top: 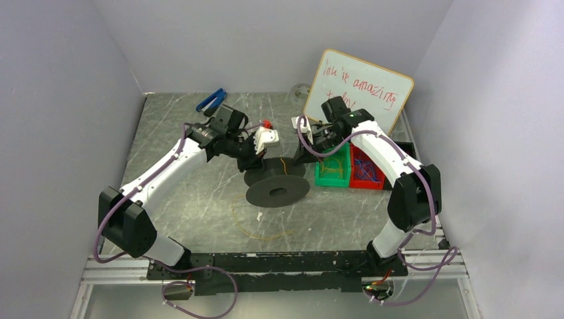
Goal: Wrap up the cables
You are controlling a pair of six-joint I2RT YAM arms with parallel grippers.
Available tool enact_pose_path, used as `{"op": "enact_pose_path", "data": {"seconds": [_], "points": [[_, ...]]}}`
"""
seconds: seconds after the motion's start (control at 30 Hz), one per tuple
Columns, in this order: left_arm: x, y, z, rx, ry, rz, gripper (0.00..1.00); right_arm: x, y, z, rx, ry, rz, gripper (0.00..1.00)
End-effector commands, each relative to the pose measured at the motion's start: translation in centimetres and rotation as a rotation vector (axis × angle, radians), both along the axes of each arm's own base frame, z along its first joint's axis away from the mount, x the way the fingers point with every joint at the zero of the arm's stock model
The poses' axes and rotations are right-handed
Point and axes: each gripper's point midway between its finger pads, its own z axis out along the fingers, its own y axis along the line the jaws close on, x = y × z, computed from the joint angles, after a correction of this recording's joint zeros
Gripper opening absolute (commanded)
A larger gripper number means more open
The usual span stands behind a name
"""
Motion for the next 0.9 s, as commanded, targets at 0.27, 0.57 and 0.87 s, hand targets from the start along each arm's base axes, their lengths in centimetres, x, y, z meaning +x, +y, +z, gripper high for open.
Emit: {"op": "enact_pose_path", "data": {"seconds": [0.27, 0.57, 0.87], "points": [[4.6, 3.1, 8.9, 0.067, -0.255, 0.241, 0.82, 3.9, 0.4, 5.3, -0.059, -0.454, -0.057, 0.00], [5.1, 4.5, 11.2, 0.105, -0.354, 0.258, 0.85, 4.4, 1.5, 6.7, -0.218, -0.748, 0.026, 0.00], [4.2, 3.8, 8.7, 0.131, -0.272, 0.196, 0.84, 4.0, 1.2, 9.8, -0.332, -0.958, 0.035, 0.00]]}}
